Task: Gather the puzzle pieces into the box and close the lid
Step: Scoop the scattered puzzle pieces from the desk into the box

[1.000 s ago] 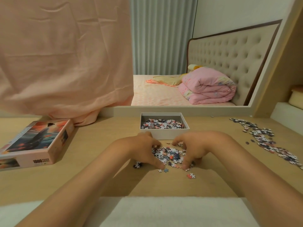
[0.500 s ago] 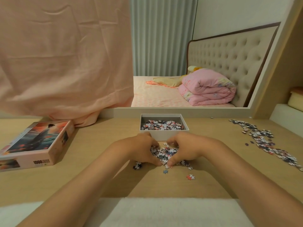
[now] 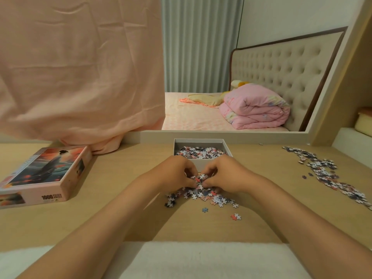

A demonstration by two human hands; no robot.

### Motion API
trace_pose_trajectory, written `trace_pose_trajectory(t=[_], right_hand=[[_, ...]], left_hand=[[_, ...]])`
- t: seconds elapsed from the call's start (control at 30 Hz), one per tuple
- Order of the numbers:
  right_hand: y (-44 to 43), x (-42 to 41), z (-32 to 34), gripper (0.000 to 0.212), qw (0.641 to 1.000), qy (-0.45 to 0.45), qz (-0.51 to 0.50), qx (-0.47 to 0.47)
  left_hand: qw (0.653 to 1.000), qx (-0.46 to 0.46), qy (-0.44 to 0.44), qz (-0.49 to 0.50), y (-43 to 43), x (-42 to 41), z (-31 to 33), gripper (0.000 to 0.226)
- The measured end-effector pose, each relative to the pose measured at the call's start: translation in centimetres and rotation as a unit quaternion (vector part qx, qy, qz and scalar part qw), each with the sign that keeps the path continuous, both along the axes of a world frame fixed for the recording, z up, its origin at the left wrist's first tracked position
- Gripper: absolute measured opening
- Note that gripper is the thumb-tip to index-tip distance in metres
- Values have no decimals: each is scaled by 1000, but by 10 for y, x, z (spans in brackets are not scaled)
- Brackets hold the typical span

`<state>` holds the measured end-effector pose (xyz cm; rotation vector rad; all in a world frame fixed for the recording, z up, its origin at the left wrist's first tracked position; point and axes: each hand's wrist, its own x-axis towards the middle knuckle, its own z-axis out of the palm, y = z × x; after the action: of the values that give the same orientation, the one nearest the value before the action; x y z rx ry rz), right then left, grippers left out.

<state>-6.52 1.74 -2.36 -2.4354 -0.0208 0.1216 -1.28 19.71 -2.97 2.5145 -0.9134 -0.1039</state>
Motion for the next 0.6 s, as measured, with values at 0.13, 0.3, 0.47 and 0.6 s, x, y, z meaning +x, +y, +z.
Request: trace_pose_trajectory(t=[0.13, 0.3, 0.47, 0.6], right_hand=[[-5, 4, 6, 11, 995, -21, -15, 100], [-7, 25, 22, 21, 981, -75, -53, 169], [-8, 53, 30, 11, 978, -138, -70, 140], [-12, 68, 21, 20, 986, -158, -51, 8]], left_hand=[[997, -69, 29, 1, 3, 10, 8, 18], [984, -173, 39, 6, 0, 31, 28, 11], [978, -207, -3, 30, -14, 57, 28, 11], [982, -184, -17, 30, -19, 70, 12, 22]])
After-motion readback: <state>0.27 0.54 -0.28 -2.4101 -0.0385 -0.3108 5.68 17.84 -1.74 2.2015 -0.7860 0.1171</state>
